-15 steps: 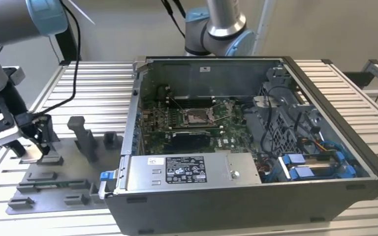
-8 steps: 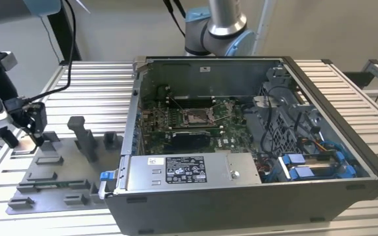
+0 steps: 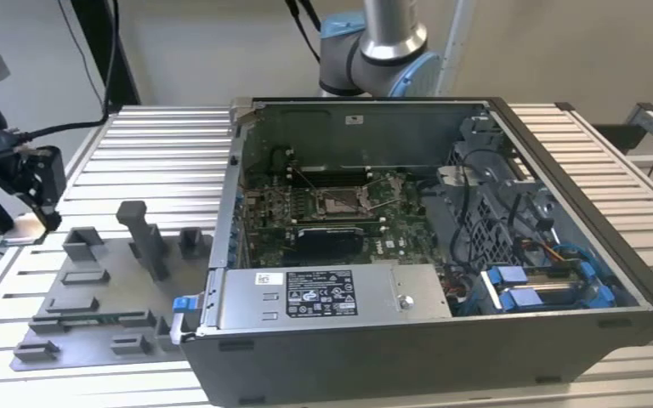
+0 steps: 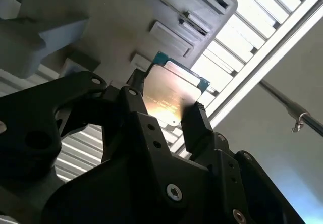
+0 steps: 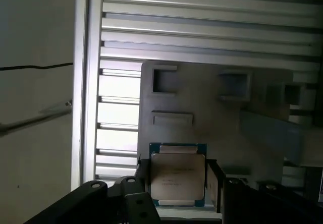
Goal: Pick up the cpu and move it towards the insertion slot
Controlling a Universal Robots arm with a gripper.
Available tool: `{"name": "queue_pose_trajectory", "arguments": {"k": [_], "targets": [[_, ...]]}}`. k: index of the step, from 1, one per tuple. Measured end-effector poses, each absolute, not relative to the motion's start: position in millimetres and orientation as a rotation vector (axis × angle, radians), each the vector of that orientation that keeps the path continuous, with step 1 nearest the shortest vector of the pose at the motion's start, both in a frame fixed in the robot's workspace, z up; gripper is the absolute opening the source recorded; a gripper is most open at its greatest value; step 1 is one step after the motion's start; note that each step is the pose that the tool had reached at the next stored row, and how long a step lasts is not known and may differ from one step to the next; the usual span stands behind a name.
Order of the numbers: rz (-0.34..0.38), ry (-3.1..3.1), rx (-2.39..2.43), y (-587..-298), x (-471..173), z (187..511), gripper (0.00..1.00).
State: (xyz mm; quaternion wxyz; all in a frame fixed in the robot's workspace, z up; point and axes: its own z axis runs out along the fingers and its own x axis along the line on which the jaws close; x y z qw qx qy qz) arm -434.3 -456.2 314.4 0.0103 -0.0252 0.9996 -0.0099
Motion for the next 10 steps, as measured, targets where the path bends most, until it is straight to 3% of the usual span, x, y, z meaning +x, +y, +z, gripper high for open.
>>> {"name": "queue_pose_trajectory", "arguments": {"k": [10], "targets": [[-0.031, 3.12, -0.079, -456, -434, 360, 0.0]]}}
